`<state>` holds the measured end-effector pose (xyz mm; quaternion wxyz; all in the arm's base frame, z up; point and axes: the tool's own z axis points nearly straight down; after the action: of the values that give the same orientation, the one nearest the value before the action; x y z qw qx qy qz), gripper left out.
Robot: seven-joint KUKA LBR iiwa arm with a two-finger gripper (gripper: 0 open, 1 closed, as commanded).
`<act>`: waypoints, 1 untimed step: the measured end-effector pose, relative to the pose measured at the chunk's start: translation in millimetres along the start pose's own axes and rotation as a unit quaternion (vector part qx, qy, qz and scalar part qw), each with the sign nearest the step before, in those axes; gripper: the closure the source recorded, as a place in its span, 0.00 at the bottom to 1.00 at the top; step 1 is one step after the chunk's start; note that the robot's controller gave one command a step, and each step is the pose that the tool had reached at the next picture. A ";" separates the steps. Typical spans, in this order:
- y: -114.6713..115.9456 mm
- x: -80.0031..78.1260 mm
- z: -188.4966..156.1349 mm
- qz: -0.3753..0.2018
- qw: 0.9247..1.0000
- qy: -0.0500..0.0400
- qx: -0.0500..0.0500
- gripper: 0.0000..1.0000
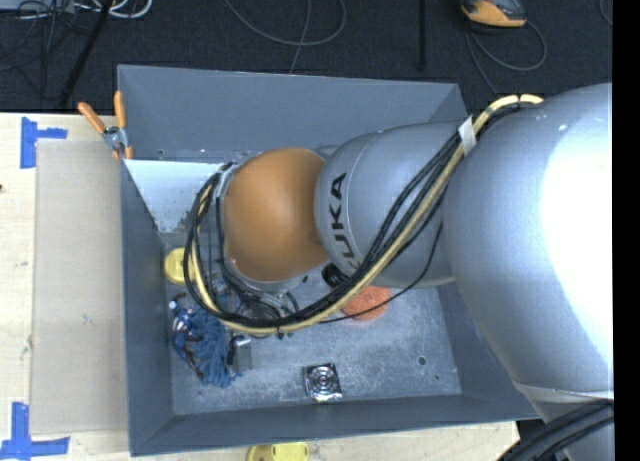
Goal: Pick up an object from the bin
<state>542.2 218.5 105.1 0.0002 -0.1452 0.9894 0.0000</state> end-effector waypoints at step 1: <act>1.5 -11.3 25.1 -0.041 0.999 0.001 0.000 0.00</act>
Offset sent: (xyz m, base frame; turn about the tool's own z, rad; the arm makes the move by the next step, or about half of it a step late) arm 0.0009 0.0007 -0.0351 -0.2772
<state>552.5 223.2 80.0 -0.0009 -0.1860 0.9826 0.0003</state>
